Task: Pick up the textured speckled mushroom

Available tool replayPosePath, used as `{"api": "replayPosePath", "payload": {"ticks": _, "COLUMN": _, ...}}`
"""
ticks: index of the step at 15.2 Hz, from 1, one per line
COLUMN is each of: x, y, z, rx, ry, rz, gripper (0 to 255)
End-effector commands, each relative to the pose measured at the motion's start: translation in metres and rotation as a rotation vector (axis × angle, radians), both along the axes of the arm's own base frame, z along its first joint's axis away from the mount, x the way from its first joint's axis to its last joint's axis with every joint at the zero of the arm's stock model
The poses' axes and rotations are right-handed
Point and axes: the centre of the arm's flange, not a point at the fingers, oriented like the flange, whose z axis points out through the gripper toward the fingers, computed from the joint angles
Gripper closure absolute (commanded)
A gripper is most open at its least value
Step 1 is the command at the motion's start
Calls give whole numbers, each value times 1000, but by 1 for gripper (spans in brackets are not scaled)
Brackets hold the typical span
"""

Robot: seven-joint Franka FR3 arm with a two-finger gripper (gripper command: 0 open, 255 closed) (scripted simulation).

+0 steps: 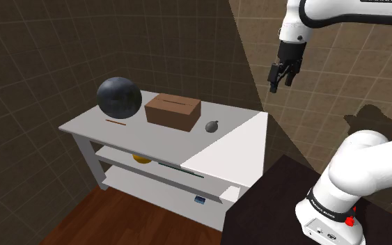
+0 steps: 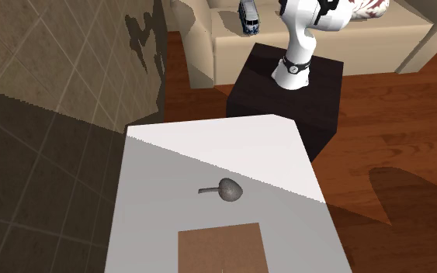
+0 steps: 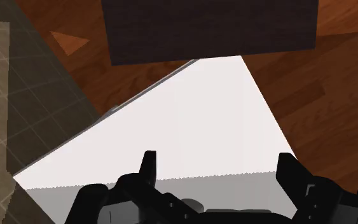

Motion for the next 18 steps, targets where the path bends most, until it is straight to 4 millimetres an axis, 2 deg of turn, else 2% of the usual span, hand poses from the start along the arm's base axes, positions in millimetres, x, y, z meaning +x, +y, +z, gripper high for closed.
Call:
{"api": "replayPosePath", "payload": {"ticks": 1, "x": 0, "y": 0, "z": 0, "rx": 0, "ry": 0, "rz": 0, "gripper": 0}}
{"api": "replayPosePath", "payload": {"ticks": 10, "x": 73, "y": -43, "z": -79, "rx": -41, "ry": 9, "rz": 294, "gripper": 0}}
{"api": "replayPosePath", "payload": {"ticks": 18, "x": 146, "y": -64, "z": -149, "rx": -77, "ry": 16, "rz": 555, "gripper": 0}}
